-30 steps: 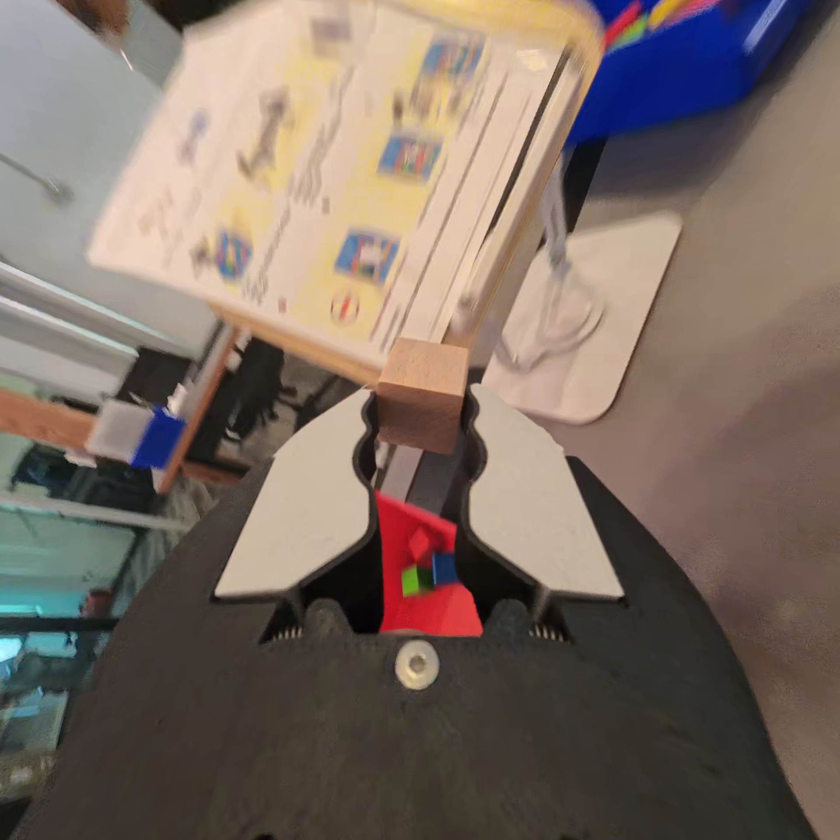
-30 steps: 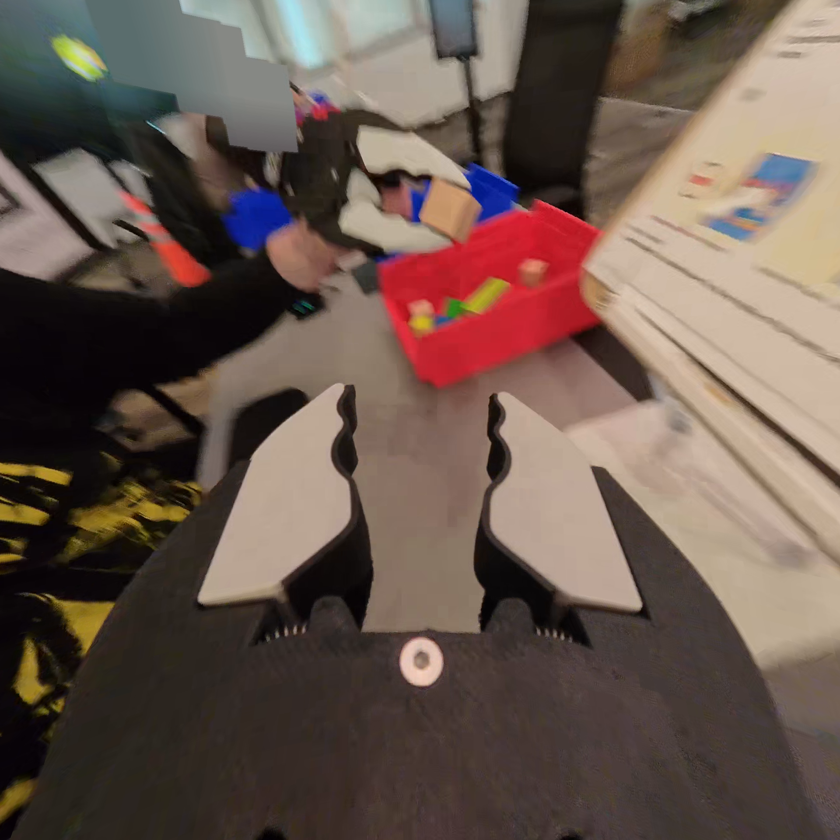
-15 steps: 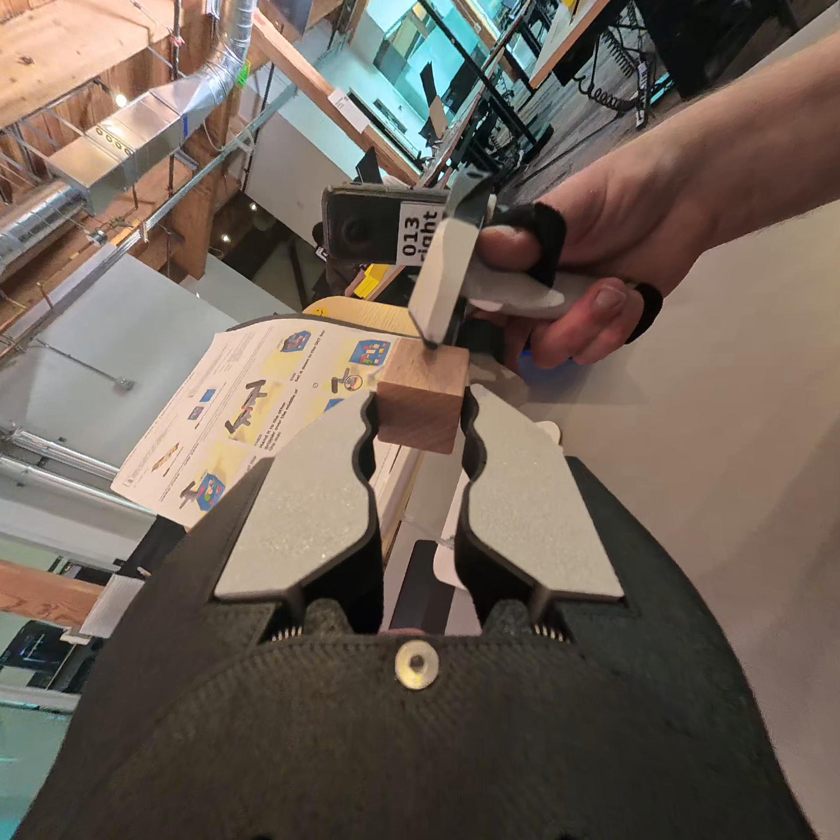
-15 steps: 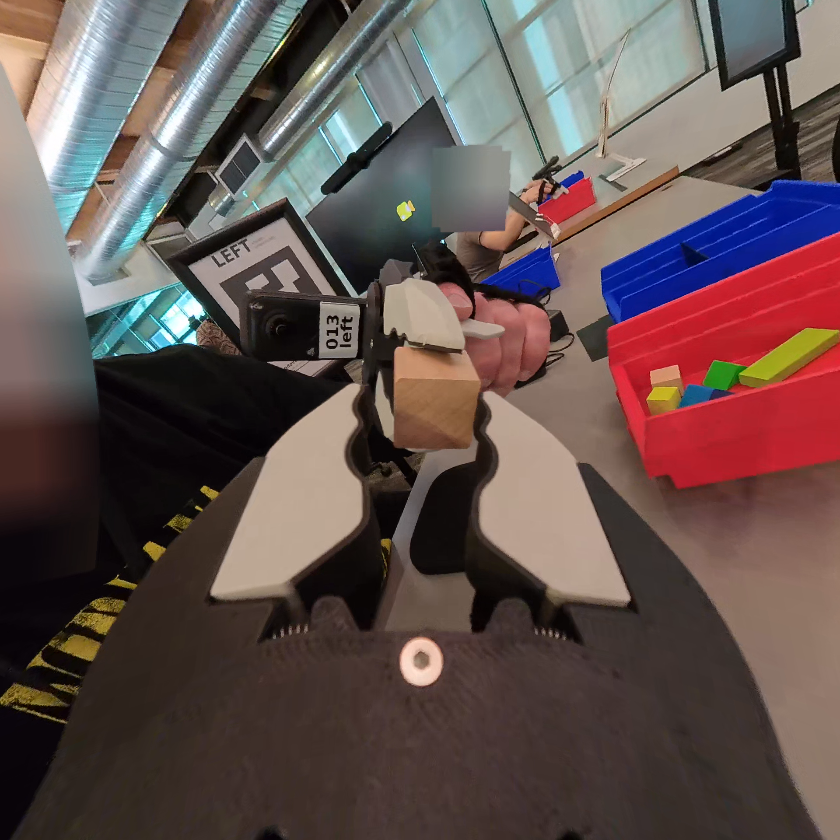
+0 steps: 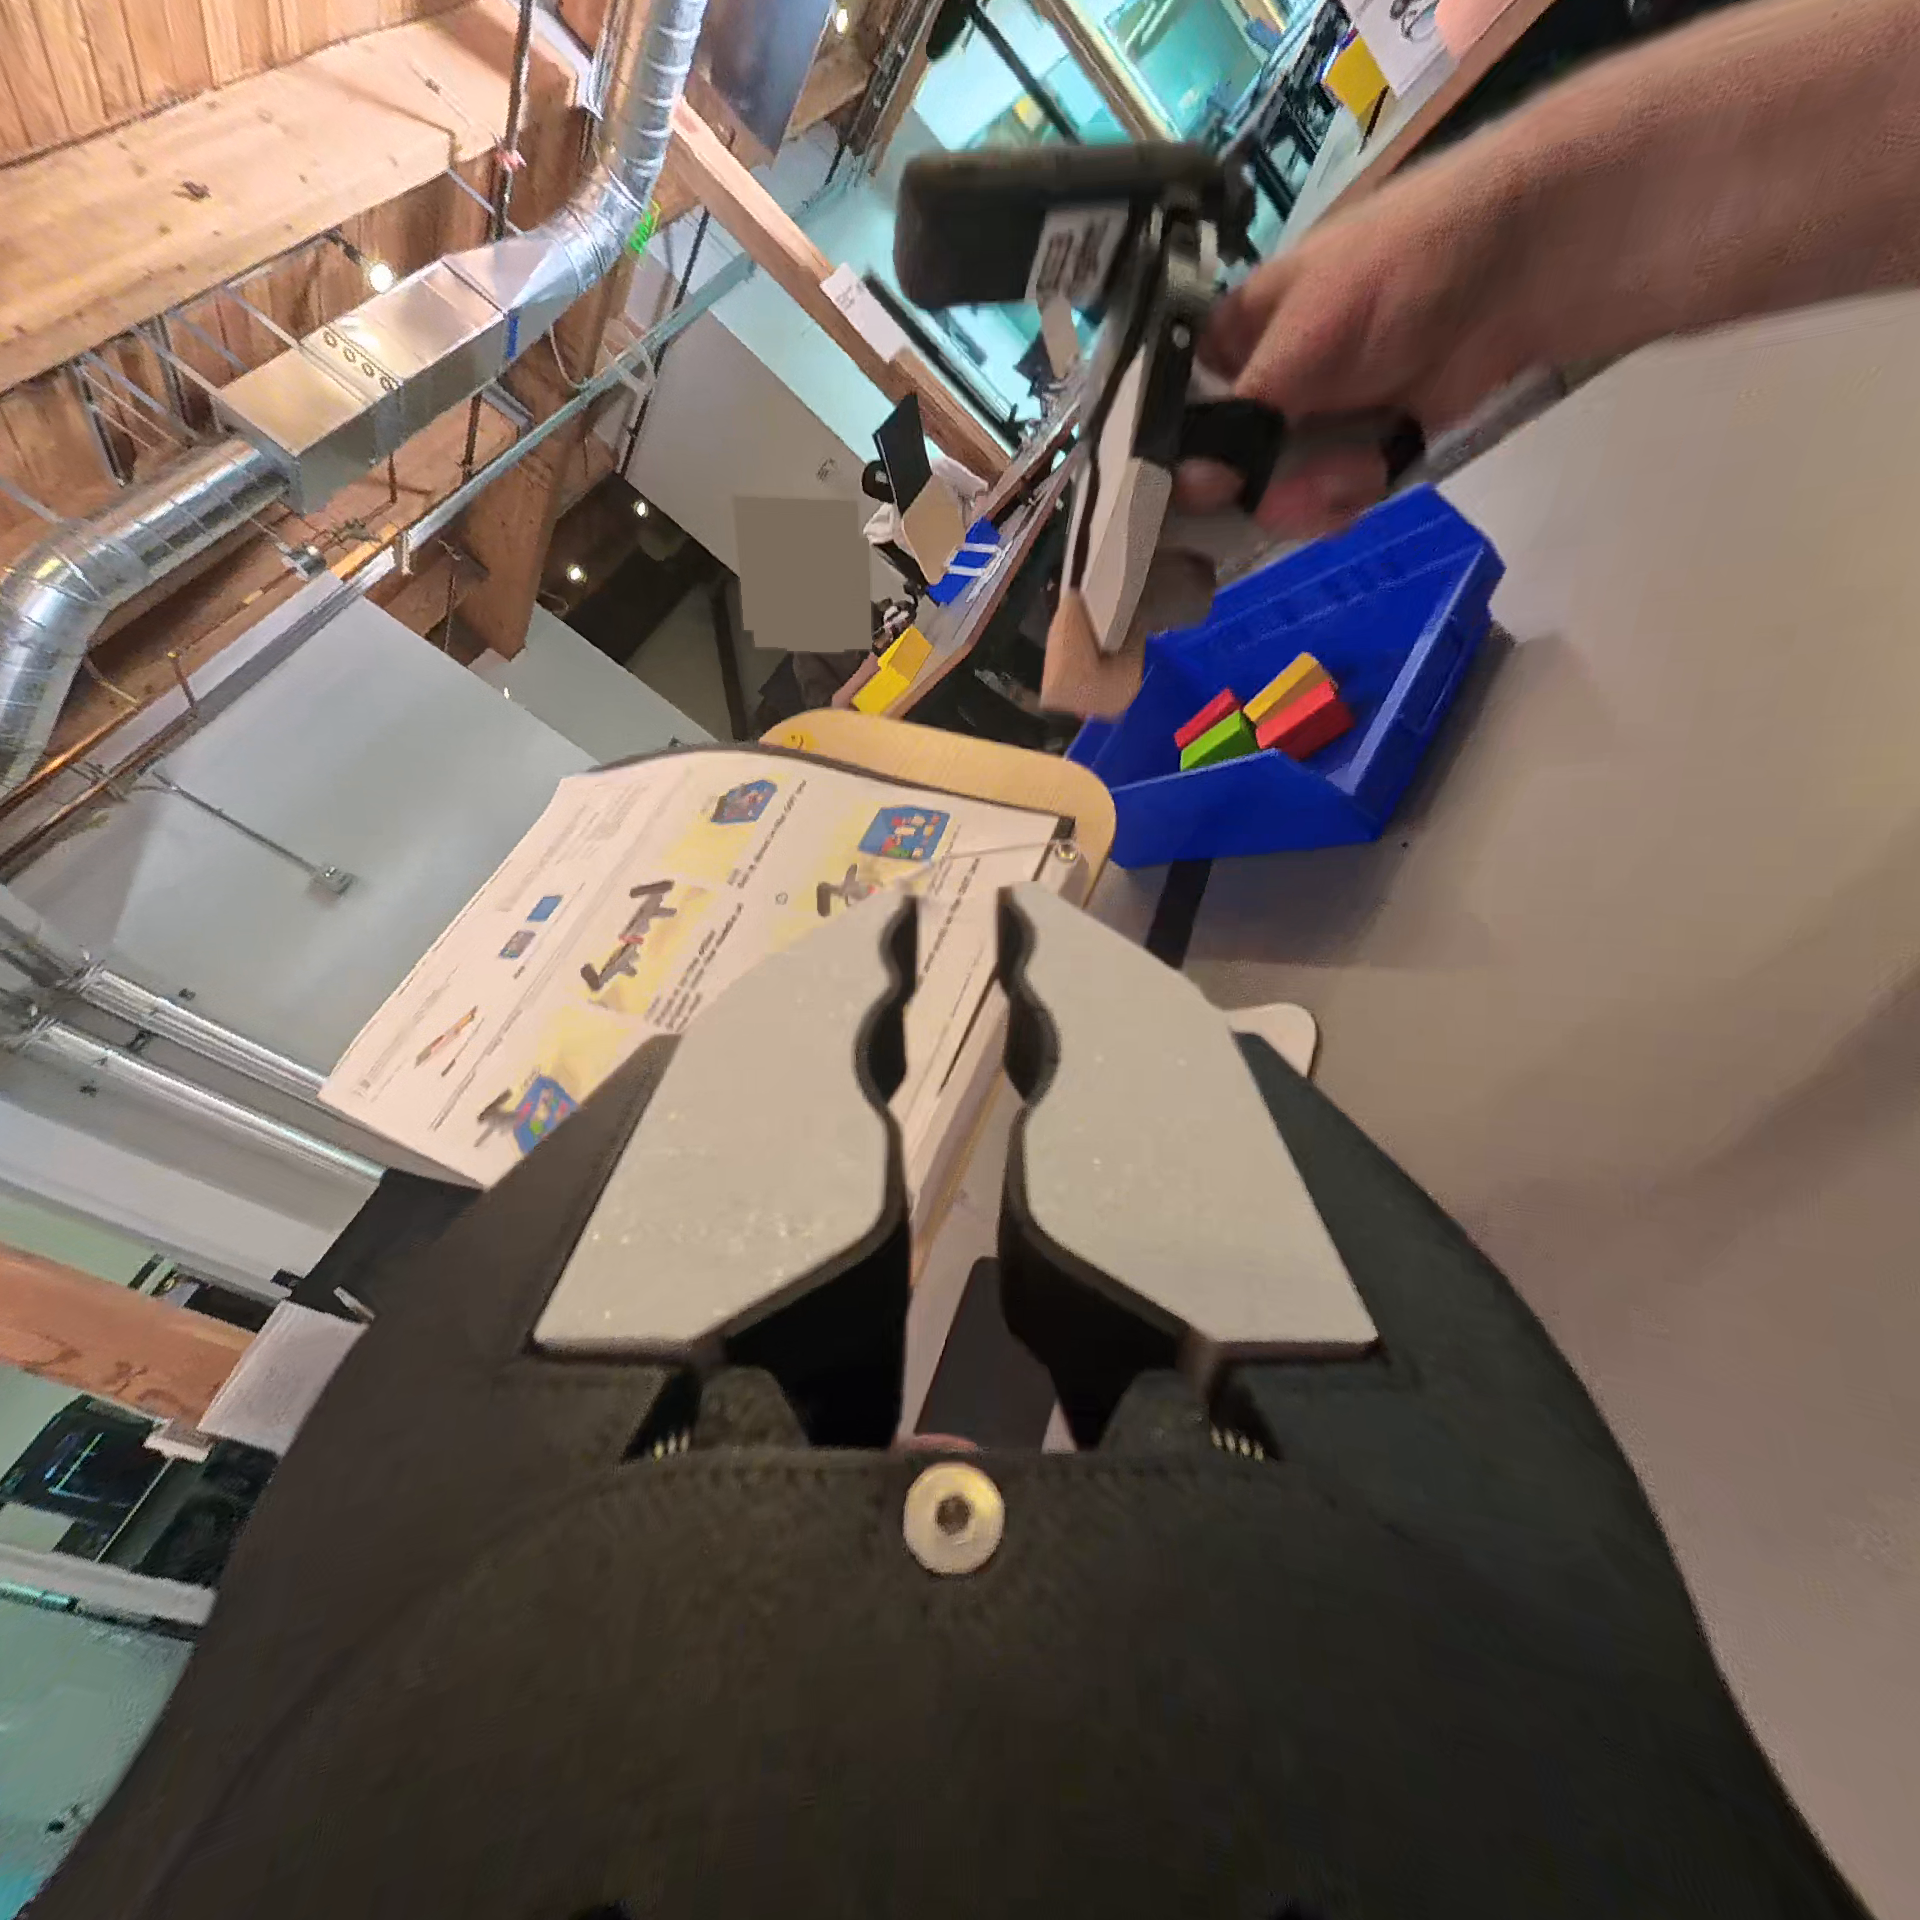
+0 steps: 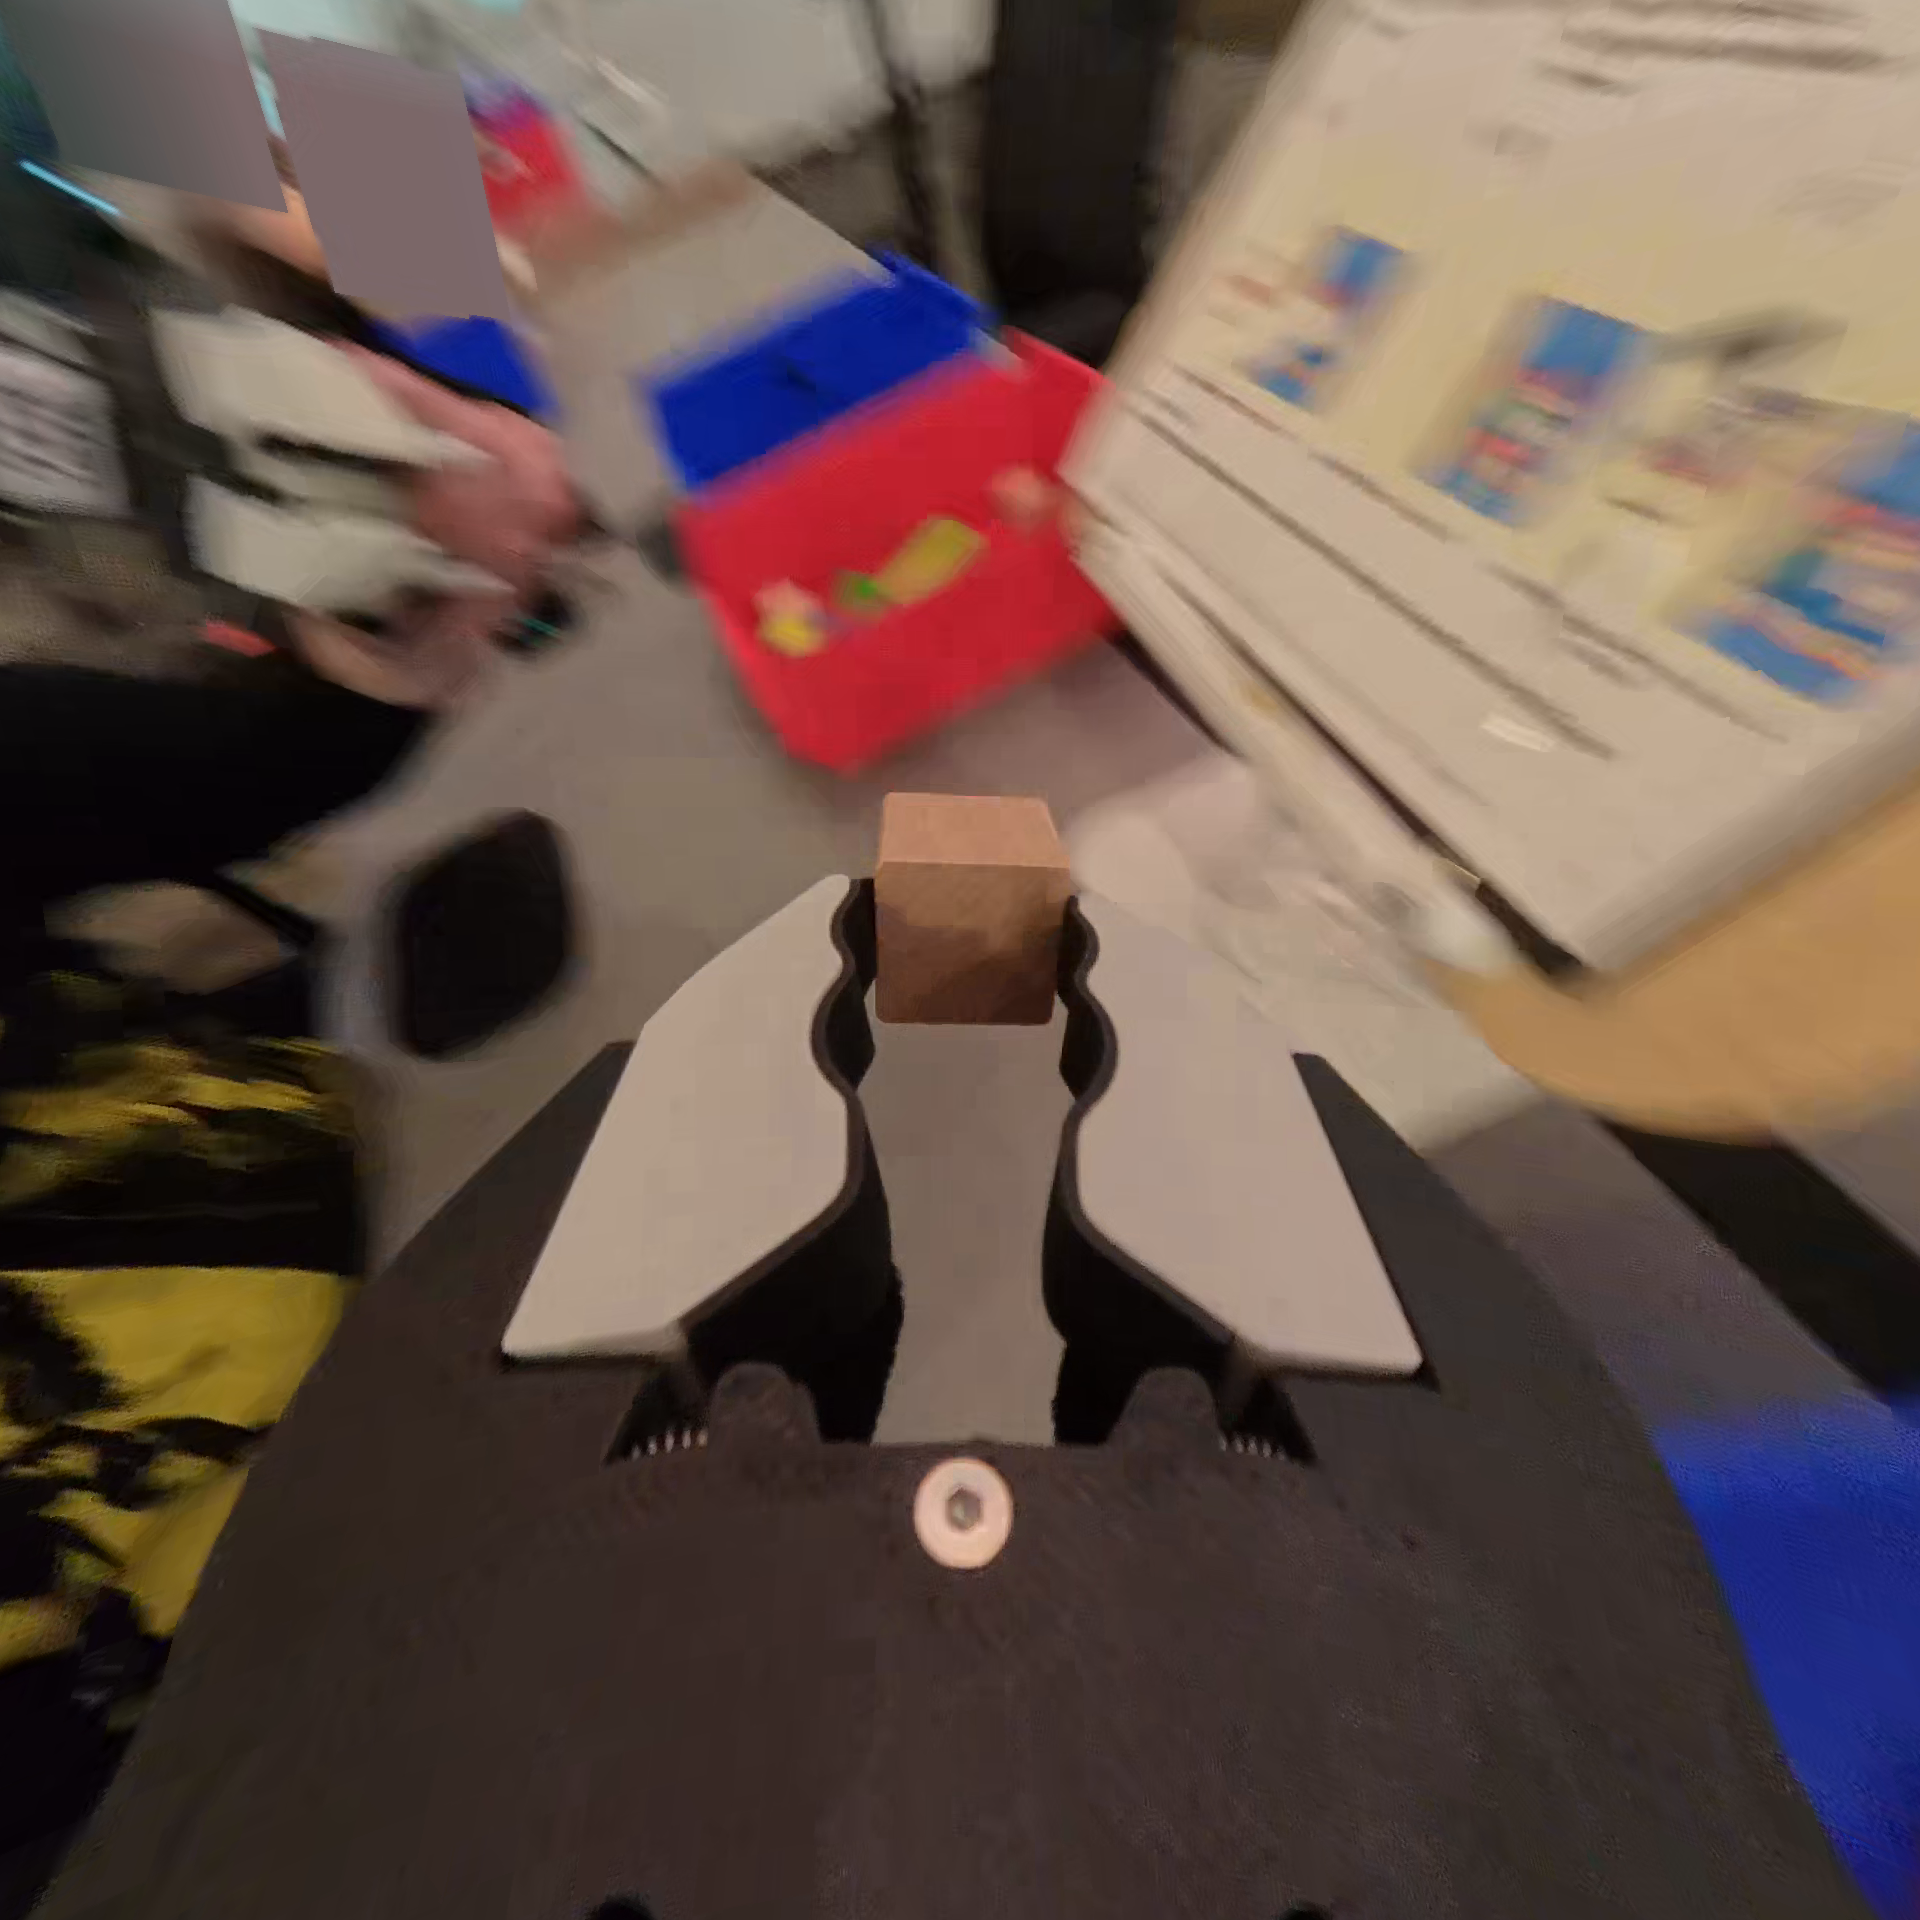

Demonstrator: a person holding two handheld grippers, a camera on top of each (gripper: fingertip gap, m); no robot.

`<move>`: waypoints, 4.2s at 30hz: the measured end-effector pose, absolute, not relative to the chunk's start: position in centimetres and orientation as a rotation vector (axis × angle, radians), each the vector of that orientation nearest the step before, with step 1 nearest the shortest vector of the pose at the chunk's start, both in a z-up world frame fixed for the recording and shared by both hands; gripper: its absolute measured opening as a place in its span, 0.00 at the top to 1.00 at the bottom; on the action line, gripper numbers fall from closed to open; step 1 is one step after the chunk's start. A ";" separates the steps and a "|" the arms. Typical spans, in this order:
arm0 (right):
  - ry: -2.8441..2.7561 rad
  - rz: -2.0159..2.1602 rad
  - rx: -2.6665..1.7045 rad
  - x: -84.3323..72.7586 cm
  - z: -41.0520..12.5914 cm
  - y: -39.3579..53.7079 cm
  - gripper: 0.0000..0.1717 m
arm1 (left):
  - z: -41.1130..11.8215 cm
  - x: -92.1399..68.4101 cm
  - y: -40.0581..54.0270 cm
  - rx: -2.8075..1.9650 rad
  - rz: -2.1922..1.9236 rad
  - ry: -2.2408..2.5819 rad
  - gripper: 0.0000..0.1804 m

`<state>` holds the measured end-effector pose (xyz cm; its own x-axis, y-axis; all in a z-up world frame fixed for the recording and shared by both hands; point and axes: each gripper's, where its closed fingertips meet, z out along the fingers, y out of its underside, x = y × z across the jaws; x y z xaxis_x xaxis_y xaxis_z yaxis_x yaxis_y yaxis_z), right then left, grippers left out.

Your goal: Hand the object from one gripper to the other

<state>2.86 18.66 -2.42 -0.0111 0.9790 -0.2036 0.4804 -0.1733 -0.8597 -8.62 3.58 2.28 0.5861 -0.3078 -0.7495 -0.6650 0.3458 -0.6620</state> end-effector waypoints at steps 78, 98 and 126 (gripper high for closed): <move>-1.583 -0.171 -2.257 17.3 -15.1 28.8 0.72 | -24.1 -37.8 8.8 -2.708 0.087 0.811 0.69; -1.760 0.343 -1.779 6.0 -9.5 20.4 0.75 | -21.0 -38.2 8.7 -2.604 0.116 0.799 0.81; -2.076 0.862 -1.091 -14.1 -6.1 4.2 0.82 | -6.6 -14.6 4.3 -2.202 0.063 1.248 0.81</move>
<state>-14.15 4.16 -6.11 -0.4567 0.8601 0.2274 0.4462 0.4426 -0.7778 -14.62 4.33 -6.65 0.5567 -0.7659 -0.3218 -0.7945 -0.3777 -0.4756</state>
